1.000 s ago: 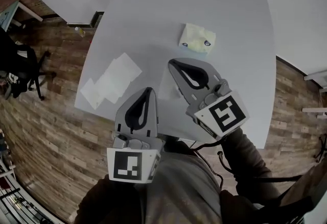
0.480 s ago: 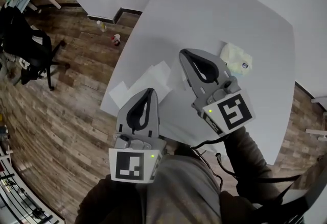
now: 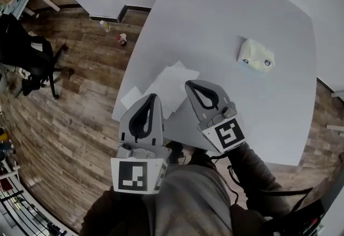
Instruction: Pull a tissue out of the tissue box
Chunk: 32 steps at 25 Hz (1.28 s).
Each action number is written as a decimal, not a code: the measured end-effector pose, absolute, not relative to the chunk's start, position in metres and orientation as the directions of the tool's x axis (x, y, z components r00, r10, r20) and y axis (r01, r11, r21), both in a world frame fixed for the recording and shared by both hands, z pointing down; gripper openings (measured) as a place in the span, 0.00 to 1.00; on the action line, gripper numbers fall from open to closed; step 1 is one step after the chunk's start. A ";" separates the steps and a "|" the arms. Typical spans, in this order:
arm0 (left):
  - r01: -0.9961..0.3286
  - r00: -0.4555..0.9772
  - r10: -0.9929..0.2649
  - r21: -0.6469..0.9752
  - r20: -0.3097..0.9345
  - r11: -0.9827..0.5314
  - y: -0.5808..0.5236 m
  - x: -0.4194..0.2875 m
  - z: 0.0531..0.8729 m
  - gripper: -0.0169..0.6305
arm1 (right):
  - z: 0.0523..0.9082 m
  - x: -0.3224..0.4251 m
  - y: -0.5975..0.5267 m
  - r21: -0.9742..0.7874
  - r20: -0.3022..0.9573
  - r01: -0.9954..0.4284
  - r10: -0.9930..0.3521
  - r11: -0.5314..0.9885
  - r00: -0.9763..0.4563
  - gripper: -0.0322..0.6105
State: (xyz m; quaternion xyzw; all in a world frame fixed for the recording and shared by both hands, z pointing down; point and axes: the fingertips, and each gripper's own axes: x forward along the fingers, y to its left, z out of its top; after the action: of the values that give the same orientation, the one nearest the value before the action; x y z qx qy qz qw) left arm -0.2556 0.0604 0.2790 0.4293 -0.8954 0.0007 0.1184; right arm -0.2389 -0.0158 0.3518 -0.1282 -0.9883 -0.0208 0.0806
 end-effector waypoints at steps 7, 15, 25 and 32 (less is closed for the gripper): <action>-0.801 -0.563 -0.795 0.089 0.226 0.593 0.064 -0.251 0.287 0.02 | 0.443 -0.215 0.020 -0.016 0.307 0.252 0.244 0.968 -0.920 0.05; -0.839 -0.514 -0.832 0.083 0.208 0.538 0.065 -0.241 0.284 0.02 | 0.480 -0.194 0.046 -0.089 0.380 0.249 0.263 0.965 -0.887 0.16; -0.870 -0.465 -0.870 0.094 0.164 0.483 0.060 -0.187 0.268 0.02 | 0.417 -0.132 0.054 -0.149 0.258 0.183 0.217 0.972 -0.941 0.20; -0.909 -0.406 -0.911 0.069 0.068 0.411 0.045 -0.109 0.230 0.02 | 0.293 -0.043 0.002 -0.243 0.105 -0.021 0.004 0.970 -0.995 0.18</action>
State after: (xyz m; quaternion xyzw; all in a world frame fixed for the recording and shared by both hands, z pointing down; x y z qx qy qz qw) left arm -0.1088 0.0446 0.2297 0.5428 -0.8385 -0.0104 0.0472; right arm -0.0431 0.0019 0.2929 0.0044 -0.9910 0.1228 0.0522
